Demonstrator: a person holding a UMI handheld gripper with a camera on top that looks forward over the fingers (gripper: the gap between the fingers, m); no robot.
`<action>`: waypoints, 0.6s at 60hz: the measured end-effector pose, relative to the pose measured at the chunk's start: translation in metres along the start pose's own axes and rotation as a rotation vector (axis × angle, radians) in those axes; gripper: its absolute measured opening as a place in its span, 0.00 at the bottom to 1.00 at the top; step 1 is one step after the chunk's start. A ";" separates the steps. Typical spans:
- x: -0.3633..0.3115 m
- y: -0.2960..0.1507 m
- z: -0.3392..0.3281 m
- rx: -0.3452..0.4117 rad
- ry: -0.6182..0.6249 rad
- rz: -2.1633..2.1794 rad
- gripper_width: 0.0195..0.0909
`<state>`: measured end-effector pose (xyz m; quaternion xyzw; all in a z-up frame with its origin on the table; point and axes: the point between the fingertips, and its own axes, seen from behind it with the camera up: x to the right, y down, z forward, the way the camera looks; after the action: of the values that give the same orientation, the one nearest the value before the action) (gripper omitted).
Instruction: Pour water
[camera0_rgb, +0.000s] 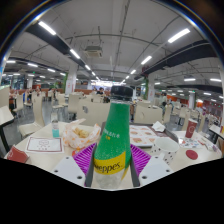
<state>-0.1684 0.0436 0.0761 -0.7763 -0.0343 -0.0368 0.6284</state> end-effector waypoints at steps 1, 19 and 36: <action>0.000 0.000 0.000 0.004 0.001 -0.007 0.49; -0.015 0.004 0.013 -0.114 -0.178 0.041 0.33; 0.000 -0.091 0.040 -0.194 -0.420 0.996 0.33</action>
<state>-0.1768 0.1014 0.1568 -0.7437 0.2163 0.4177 0.4751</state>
